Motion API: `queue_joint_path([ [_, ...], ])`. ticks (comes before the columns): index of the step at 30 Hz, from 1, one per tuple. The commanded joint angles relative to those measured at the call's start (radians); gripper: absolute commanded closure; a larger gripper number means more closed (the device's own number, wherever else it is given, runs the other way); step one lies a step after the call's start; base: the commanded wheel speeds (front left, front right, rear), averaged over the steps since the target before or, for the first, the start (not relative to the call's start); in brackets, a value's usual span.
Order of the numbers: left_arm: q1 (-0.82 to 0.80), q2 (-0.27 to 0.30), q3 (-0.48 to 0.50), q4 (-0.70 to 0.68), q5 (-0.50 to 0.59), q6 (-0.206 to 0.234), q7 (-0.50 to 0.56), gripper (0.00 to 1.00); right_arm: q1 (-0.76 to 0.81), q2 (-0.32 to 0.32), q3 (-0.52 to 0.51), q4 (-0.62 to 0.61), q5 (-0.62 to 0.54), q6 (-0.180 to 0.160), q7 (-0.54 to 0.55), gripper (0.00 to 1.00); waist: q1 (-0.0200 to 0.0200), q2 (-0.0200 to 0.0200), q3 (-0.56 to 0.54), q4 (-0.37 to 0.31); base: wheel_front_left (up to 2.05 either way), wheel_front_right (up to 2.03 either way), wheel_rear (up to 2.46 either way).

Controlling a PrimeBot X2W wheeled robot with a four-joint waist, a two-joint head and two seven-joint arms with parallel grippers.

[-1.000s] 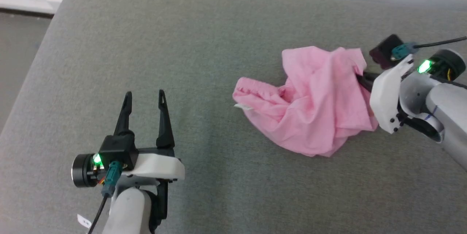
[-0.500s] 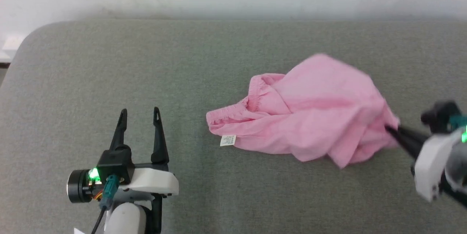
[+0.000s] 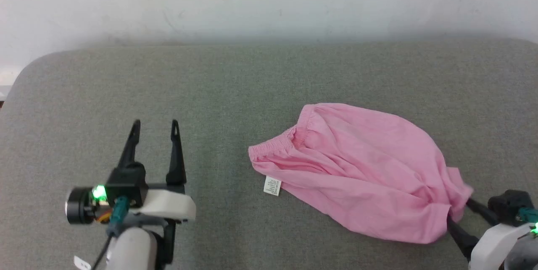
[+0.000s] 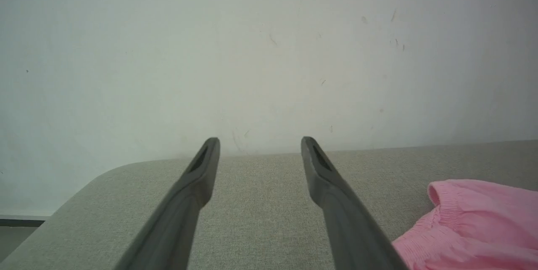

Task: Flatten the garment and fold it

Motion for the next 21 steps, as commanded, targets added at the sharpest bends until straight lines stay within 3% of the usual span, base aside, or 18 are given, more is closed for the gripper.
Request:
queue_joint_path([
  [1,-0.032,0.017,0.005,0.001,0.011,-0.011,-0.005,0.00,0.016,0.014,-0.027,-0.025,-0.021,-0.001,-0.006,0.00,0.0001,0.0000,-0.010,-0.003,0.00,0.00,0.00],
  [6,-0.151,0.086,-0.004,0.042,0.028,-0.071,-0.005,0.00,0.094,0.097,-0.235,-0.211,-0.175,-0.001,-0.006,0.00,0.0001,0.0000,-0.027,-0.007,0.00,0.00,0.00],
  [11,-0.305,0.152,-0.045,0.159,0.049,-0.153,0.011,0.00,0.156,0.238,-0.408,-0.392,-0.317,-0.001,-0.015,0.00,0.0001,0.0000,-0.035,-0.017,0.00,0.00,0.00],
  [17,-0.500,0.166,-0.140,0.265,0.023,-0.228,0.146,0.00,0.182,0.387,-0.501,-0.495,-0.410,-0.001,-0.060,0.00,0.0001,0.0000,-0.028,-0.034,0.00,0.00,0.00],
  [21,-0.605,0.170,-0.295,0.342,-0.056,-0.241,0.286,0.00,0.182,0.445,-0.500,-0.498,-0.457,-0.001,-0.084,0.00,0.0001,0.0000,-0.013,-0.054,0.00,0.00,0.00],
])
